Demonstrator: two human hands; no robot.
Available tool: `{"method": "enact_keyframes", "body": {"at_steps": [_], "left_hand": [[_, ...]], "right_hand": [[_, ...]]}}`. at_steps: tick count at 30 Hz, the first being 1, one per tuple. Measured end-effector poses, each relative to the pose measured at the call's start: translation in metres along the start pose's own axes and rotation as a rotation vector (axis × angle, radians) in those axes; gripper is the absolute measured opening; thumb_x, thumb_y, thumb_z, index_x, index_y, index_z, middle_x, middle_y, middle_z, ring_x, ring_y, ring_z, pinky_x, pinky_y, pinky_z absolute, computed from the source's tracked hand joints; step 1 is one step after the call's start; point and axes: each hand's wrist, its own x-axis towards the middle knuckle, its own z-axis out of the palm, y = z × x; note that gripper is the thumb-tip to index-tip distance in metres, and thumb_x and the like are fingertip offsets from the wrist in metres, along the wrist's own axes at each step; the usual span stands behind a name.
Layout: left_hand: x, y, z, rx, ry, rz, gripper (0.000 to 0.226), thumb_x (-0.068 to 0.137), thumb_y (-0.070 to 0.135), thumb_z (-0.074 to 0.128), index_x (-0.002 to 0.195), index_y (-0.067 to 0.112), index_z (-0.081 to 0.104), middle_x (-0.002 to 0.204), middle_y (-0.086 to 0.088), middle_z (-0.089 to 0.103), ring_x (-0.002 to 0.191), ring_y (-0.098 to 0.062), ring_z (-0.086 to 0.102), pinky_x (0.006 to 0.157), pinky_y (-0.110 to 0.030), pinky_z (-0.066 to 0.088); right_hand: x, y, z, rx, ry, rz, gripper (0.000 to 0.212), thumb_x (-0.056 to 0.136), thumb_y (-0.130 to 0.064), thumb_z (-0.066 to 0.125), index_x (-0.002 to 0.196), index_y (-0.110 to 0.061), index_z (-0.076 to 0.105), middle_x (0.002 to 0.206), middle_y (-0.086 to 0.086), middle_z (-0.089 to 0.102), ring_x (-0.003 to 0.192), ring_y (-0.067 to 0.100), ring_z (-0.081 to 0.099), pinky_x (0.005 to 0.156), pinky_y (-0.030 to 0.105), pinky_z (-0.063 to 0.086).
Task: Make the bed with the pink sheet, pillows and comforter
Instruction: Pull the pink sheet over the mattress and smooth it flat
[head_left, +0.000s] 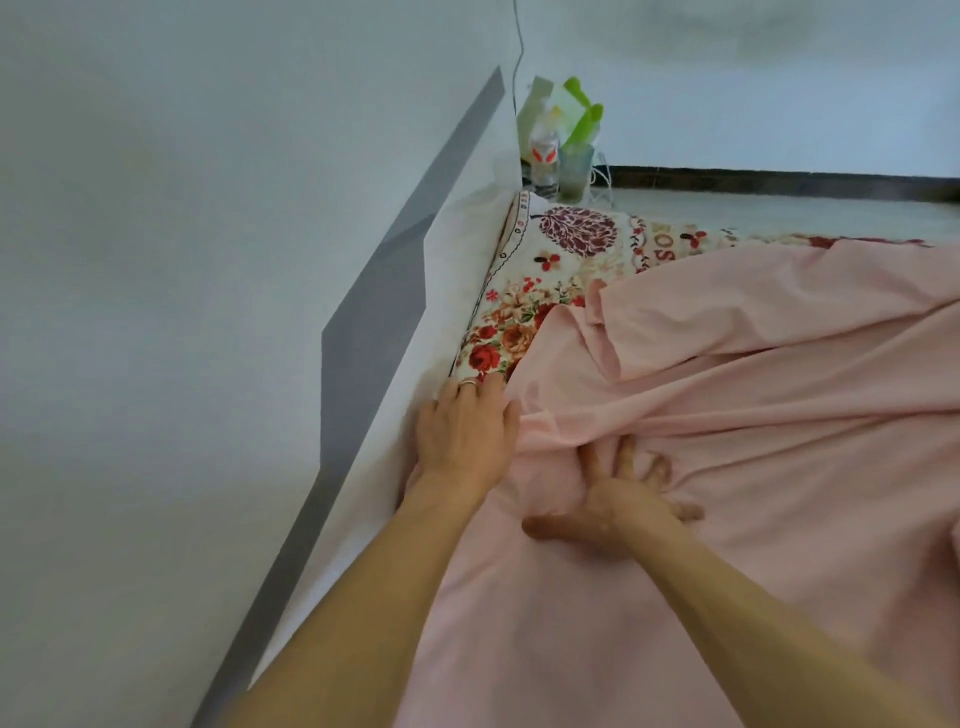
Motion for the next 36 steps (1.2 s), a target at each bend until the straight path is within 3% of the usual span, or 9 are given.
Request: {"method": "enact_keyframes", "body": {"at_steps": [3, 6, 11, 17, 21, 28, 31, 34, 36], "left_hand": [[0.029, 0.016, 0.008, -0.045, -0.198, -0.066, 0.045, 0.095, 0.052, 0.037, 0.125, 0.020, 0.048, 0.114, -0.009, 0.064, 0.110, -0.032, 0.055, 0.084, -0.042, 0.044], [0.035, 0.025, 0.015, 0.043, -0.273, 0.081, 0.047, 0.093, 0.041, 0.050, 0.137, 0.032, 0.034, 0.112, -0.010, 0.064, 0.101, -0.032, 0.061, 0.080, -0.040, 0.043], [0.070, -0.002, -0.018, 0.472, 0.013, 0.270, 0.037, 0.098, 0.009, 0.036, 0.130, 0.028, 0.041, 0.116, -0.008, 0.055, 0.095, -0.031, 0.062, 0.067, -0.035, 0.038], [0.085, -0.019, 0.002, 0.741, 0.011, 0.268, 0.027, 0.092, 0.013, 0.046, 0.119, 0.019, 0.046, 0.101, -0.002, 0.064, 0.085, -0.024, 0.058, 0.075, -0.038, 0.039], [0.087, -0.022, 0.031, 0.802, 0.018, 0.332, 0.026, 0.094, 0.009, 0.041, 0.118, 0.014, 0.035, 0.113, -0.010, 0.058, 0.095, -0.028, 0.054, 0.083, -0.042, 0.039], [0.091, -0.016, 0.045, 1.087, 0.021, 0.375, 0.038, 0.099, 0.021, 0.037, 0.136, 0.012, 0.037, 0.130, -0.006, 0.041, 0.115, -0.021, 0.041, 0.094, -0.033, 0.035], [0.081, -0.009, 0.041, 1.199, -0.099, 0.371, 0.034, 0.098, 0.022, 0.041, 0.130, 0.012, 0.043, 0.119, -0.004, 0.046, 0.105, -0.020, 0.041, 0.079, -0.033, 0.034], [0.055, 0.004, 0.044, 1.232, -0.338, 0.274, 0.013, 0.094, 0.007, 0.051, 0.103, 0.012, 0.059, 0.094, -0.006, 0.060, 0.080, -0.021, 0.051, 0.052, -0.035, 0.029], [0.044, 0.003, 0.042, 0.941, -0.396, 0.142, 0.028, 0.090, -0.005, 0.047, 0.111, 0.007, 0.061, 0.100, -0.008, 0.064, 0.082, -0.021, 0.063, 0.045, -0.030, 0.037]], "right_hand": [[0.004, 0.000, -0.009, -0.006, -0.050, 0.015, 0.161, 0.041, -0.086, 0.071, 0.144, -0.027, -0.037, 0.157, 0.000, -0.035, 0.145, 0.048, -0.019, 0.098, 0.083, 0.018], [0.011, -0.001, -0.020, -0.020, -0.108, 0.016, 0.155, 0.047, -0.082, 0.075, 0.148, -0.030, -0.031, 0.158, 0.004, -0.033, 0.144, 0.051, -0.016, 0.100, 0.081, 0.018], [0.019, 0.011, -0.020, -0.061, -0.067, -0.072, 0.137, 0.048, -0.090, 0.064, 0.150, -0.045, -0.016, 0.162, 0.009, -0.022, 0.143, 0.056, -0.001, 0.109, 0.070, 0.018], [0.009, 0.030, 0.020, -0.015, 0.240, -0.167, 0.128, 0.049, -0.101, 0.039, 0.152, -0.046, -0.010, 0.163, 0.006, -0.020, 0.147, 0.047, -0.009, 0.109, 0.072, 0.002], [0.019, 0.056, 0.052, 0.090, 0.626, -0.319, 0.096, 0.071, -0.094, 0.028, 0.149, -0.039, 0.038, 0.160, 0.008, 0.029, 0.148, 0.039, 0.021, 0.112, 0.070, 0.014], [0.026, 0.059, 0.053, 0.034, 0.627, -0.269, 0.088, 0.076, -0.091, 0.023, 0.149, -0.044, 0.034, 0.162, -0.001, 0.027, 0.150, 0.033, 0.016, 0.115, 0.066, 0.012], [0.027, 0.057, 0.054, 0.028, 0.639, -0.267, 0.086, 0.076, -0.090, 0.029, 0.148, -0.043, 0.038, 0.160, 0.000, 0.031, 0.149, 0.034, 0.021, 0.114, 0.066, 0.014], [0.030, 0.059, 0.055, 0.027, 0.664, -0.261, 0.085, 0.076, -0.088, 0.033, 0.147, -0.042, 0.039, 0.159, 0.000, 0.032, 0.148, 0.034, 0.023, 0.114, 0.066, 0.014], [0.027, 0.057, 0.055, 0.018, 0.665, -0.260, 0.085, 0.076, -0.088, 0.033, 0.147, -0.043, 0.039, 0.159, 0.000, 0.032, 0.148, 0.033, 0.023, 0.114, 0.066, 0.015]]}}
